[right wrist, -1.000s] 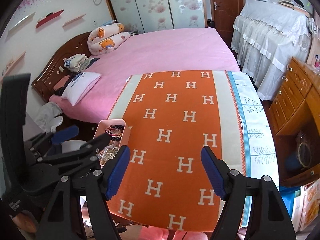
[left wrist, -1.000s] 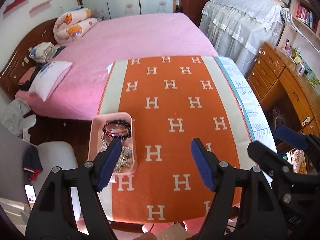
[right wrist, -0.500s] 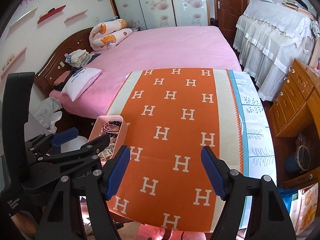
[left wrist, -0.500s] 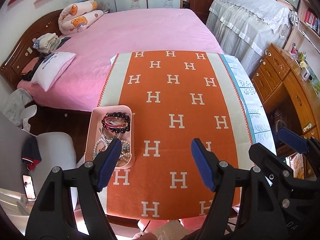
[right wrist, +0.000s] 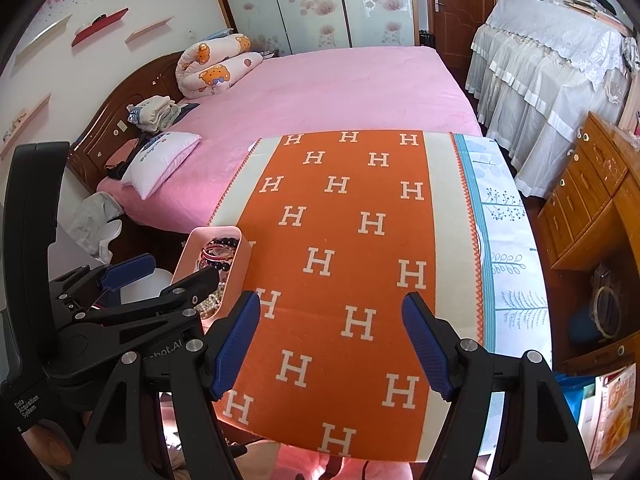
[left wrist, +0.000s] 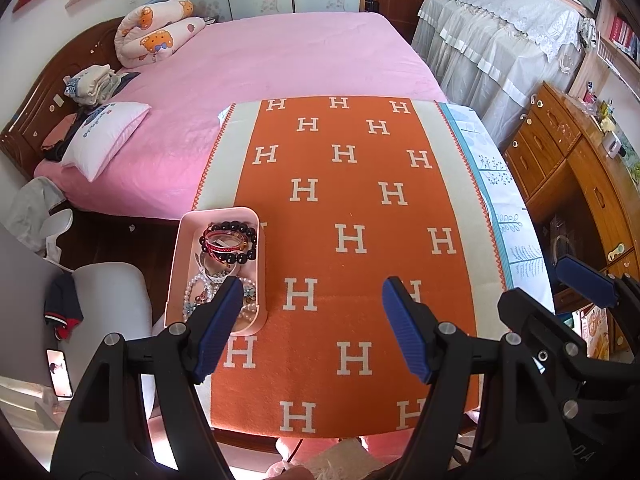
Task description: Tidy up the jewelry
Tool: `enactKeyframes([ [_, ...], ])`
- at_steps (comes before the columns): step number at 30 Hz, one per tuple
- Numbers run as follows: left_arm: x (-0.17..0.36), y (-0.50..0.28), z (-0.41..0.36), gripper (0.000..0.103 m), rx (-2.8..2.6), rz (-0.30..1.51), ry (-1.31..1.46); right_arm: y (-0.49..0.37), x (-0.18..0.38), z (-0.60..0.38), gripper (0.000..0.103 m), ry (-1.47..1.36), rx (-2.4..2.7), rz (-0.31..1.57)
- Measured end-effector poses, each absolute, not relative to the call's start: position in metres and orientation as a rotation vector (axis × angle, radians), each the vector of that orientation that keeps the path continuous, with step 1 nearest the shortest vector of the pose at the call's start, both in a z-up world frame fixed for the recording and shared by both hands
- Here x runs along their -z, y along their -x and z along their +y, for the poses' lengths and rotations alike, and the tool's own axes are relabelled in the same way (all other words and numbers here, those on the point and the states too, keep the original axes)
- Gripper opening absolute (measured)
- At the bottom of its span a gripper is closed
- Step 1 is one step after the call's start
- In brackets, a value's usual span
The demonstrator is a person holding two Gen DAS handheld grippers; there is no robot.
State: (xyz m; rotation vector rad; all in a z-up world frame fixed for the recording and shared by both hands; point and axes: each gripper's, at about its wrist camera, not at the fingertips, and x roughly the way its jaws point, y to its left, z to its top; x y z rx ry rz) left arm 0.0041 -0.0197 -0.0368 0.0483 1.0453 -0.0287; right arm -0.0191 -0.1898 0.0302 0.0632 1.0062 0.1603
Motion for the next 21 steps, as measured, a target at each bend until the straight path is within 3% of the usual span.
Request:
enactKeyframes([
  [21, 0.038, 0.001, -0.025, 0.070, 0.043, 1.043, -0.064, 0.028, -0.024, -0.197, 0.076, -0.079, -0.145, 1.004],
])
